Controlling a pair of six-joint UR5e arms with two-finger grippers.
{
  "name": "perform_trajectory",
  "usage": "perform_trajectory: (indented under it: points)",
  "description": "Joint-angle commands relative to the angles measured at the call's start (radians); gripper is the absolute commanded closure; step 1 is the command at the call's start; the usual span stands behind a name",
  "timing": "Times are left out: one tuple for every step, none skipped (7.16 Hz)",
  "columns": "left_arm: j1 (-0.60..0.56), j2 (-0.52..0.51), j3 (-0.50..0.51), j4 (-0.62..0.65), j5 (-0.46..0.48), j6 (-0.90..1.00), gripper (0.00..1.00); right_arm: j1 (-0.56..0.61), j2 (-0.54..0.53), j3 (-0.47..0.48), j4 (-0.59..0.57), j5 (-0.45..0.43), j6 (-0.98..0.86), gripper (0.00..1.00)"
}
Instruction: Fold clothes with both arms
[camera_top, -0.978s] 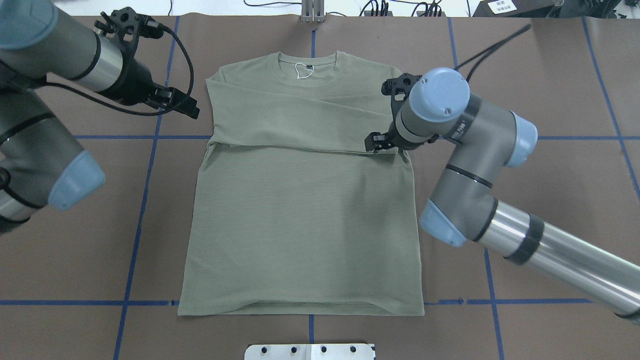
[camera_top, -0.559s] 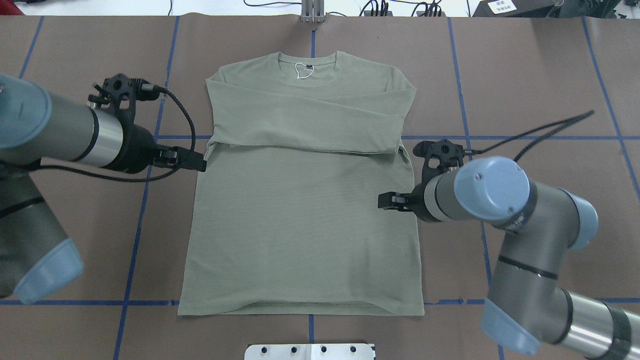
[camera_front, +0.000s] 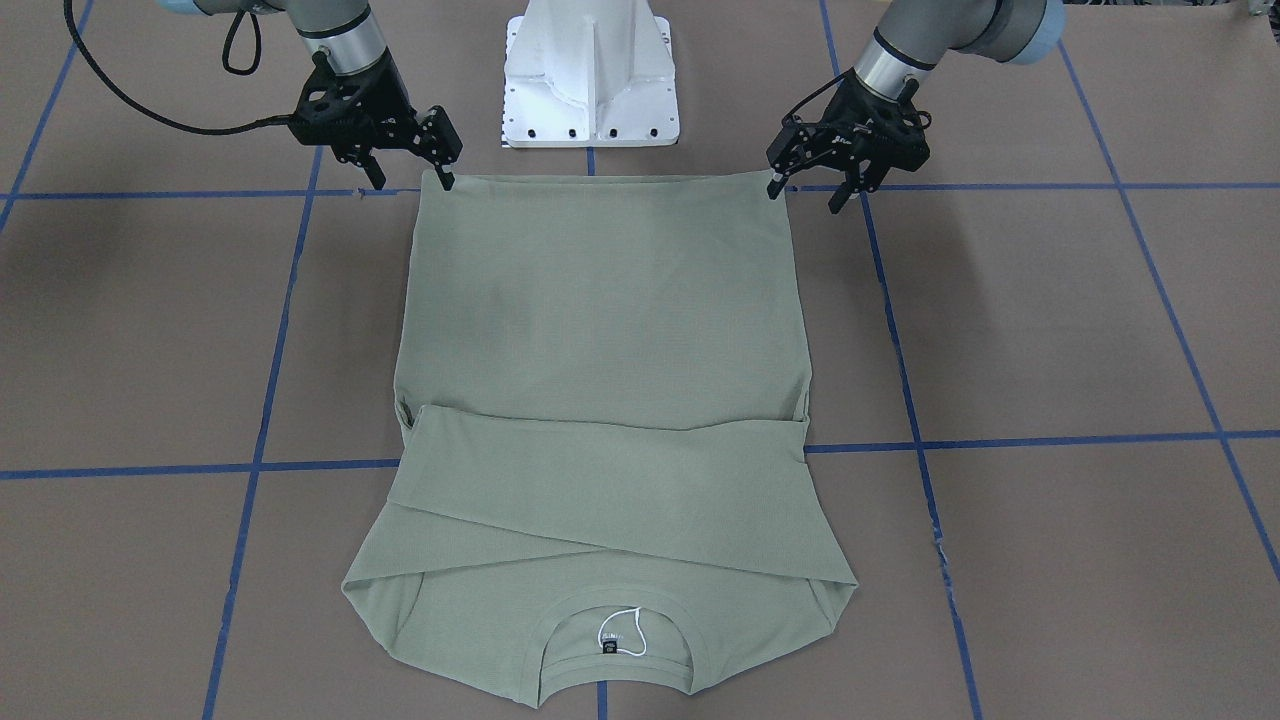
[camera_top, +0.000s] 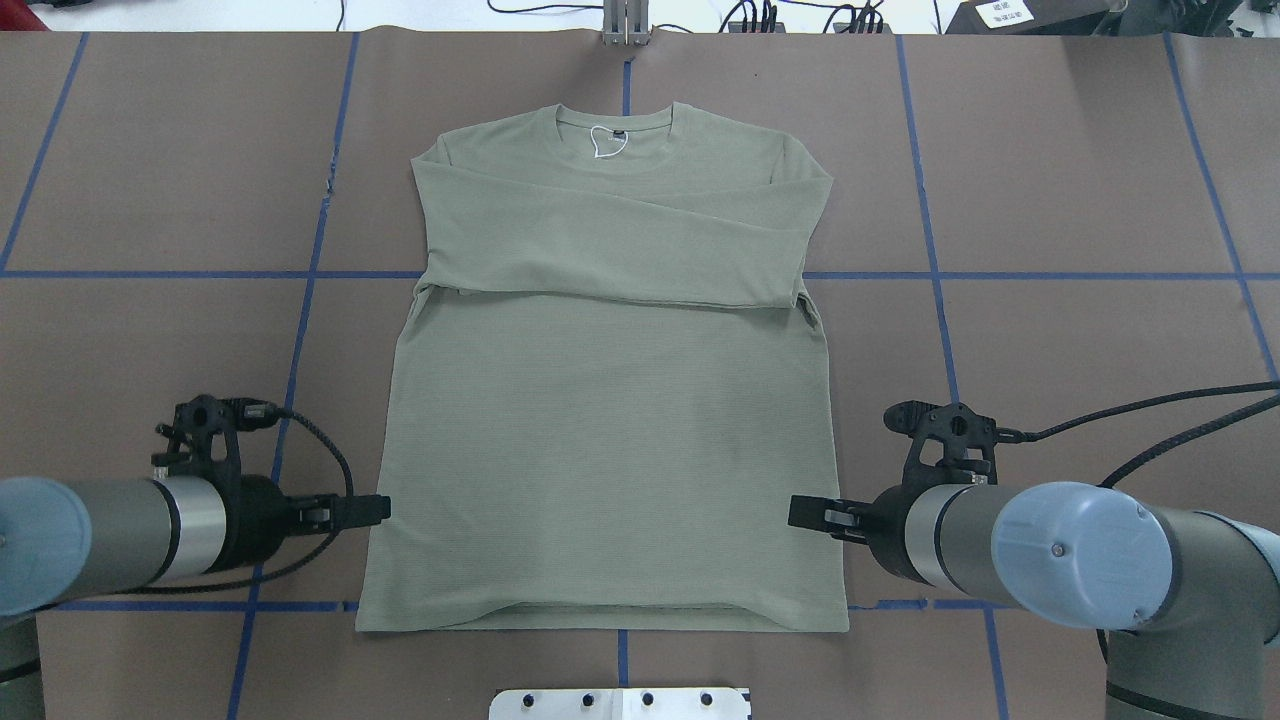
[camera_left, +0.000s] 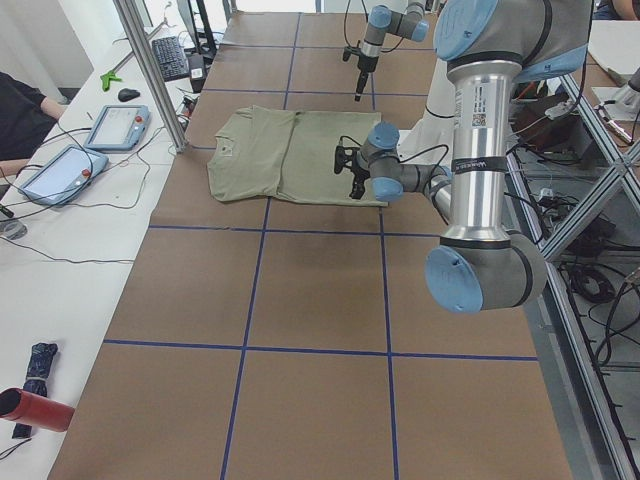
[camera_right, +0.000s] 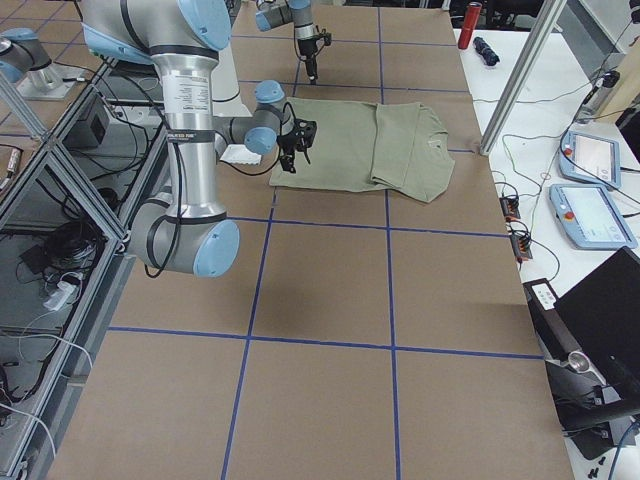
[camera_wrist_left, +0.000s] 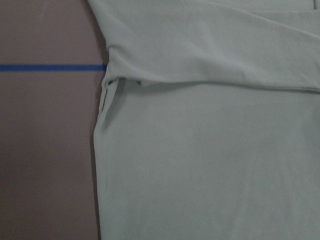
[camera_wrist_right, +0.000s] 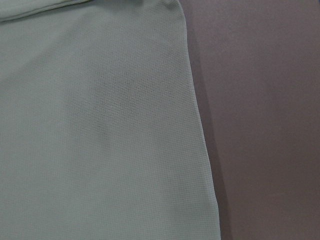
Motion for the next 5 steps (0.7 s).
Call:
perform_trajectory:
  points:
    - [0.167, 0.030, 0.023, -0.018, 0.124, -0.131, 0.01, -0.025, -0.010, 0.010, 0.000, -0.027, 0.011, 0.00]
    - [0.193, 0.028, 0.037, -0.007, 0.127, -0.160, 0.07, -0.026, -0.010, 0.012, 0.000, -0.031, 0.011, 0.00]
    - [0.206, 0.017, 0.039, 0.032, 0.144, -0.186, 0.17, -0.029, -0.010, 0.010, 0.000, -0.035, 0.011, 0.00]
    - [0.206, 0.008, 0.040, 0.036, 0.146, -0.189, 0.20, -0.030, -0.012, 0.010, 0.000, -0.035, 0.011, 0.00]
    - [0.206, -0.006, 0.042, 0.037, 0.146, -0.189, 0.26, -0.031, -0.010, 0.010, 0.000, -0.035, 0.011, 0.00]
